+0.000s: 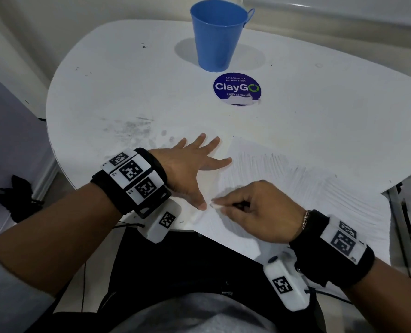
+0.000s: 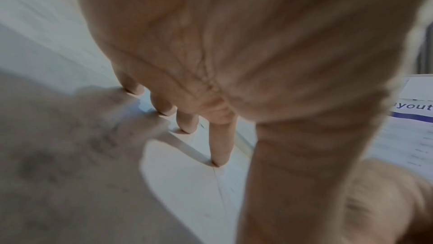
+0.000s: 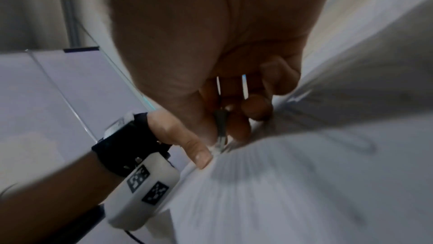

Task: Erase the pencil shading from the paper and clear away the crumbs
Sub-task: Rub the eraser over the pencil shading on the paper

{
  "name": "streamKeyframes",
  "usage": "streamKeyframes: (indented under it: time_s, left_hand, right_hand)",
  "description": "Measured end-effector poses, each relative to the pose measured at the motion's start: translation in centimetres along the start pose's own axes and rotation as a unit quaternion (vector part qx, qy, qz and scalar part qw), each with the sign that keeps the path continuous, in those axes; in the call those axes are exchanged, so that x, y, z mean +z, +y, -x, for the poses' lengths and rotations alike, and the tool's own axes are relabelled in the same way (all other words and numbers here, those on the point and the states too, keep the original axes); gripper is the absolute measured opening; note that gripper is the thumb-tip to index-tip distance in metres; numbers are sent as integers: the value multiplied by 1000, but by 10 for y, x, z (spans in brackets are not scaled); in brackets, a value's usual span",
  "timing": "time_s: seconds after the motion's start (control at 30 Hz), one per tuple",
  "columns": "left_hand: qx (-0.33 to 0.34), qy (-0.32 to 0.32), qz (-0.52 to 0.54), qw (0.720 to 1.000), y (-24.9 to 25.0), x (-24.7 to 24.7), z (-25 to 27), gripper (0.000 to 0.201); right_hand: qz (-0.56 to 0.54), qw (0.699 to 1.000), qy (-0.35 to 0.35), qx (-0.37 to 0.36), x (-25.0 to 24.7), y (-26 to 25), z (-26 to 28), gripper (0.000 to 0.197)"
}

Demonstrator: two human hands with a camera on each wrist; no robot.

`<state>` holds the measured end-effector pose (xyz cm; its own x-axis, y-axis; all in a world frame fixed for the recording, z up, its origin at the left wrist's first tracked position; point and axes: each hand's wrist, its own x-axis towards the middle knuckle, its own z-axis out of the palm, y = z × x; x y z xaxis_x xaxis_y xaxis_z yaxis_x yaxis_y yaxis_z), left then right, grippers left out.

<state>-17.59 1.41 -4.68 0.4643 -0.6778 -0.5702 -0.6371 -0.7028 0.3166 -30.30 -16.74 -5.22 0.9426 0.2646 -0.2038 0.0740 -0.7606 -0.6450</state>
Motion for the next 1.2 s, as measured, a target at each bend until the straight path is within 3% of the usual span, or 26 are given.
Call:
streamKeyframes:
  time_s: [0.13, 0.17, 0.3, 0.33, 0.43, 0.5, 0.6, 0.67, 0.83, 1.0, 1.13, 1.2]
  left_hand:
    - [-2, -2, -4, 1000, 1, -1, 1, 115]
    - [-3, -2, -5, 1000, 1, -1, 1, 114]
    - [-4, -3, -4, 1000, 2, -2, 2, 114]
    - [-4, -3, -2, 1000, 2, -2, 2, 114]
    - [-2, -3, -1, 1000, 2, -2, 2, 114]
    - [0, -1, 0, 1000, 2, -1, 1, 114]
    - [0, 3, 4, 1000, 1, 0, 1, 115]
    - [0, 3, 2, 1000, 2, -1, 2, 115]
    - [0, 5, 2, 1000, 3, -2, 4, 114]
    - [-1, 4, -6, 1000, 4, -2, 3, 115]
    - [0, 3, -1, 1000, 3, -1, 3, 115]
    - [2, 3, 0, 1000, 3, -1, 3, 115]
  right_hand:
    - [25, 991, 126, 38, -3, 13, -9, 20]
    - [31, 990, 130, 37, -4, 13, -9, 21]
    - [8, 1000, 7, 9, -3, 5, -1, 19]
    - [8, 1000, 14, 10, -4, 5, -2, 19]
    - [20, 991, 127, 45, -6, 16, -11, 19]
    - [30, 988, 141, 54, -5, 17, -11, 20]
    - [5, 999, 24, 35, -4, 7, -4, 19]
    - [-14, 999, -1, 30, -5, 3, -3, 19]
    - [15, 988, 139, 66, -10, 15, -21, 19]
    - [-4, 1000, 4, 18, -2, -2, -12, 19]
    - [3, 987, 145, 62, -5, 9, -23, 16]
    - [12, 990, 125, 65, -6, 10, -21, 17]
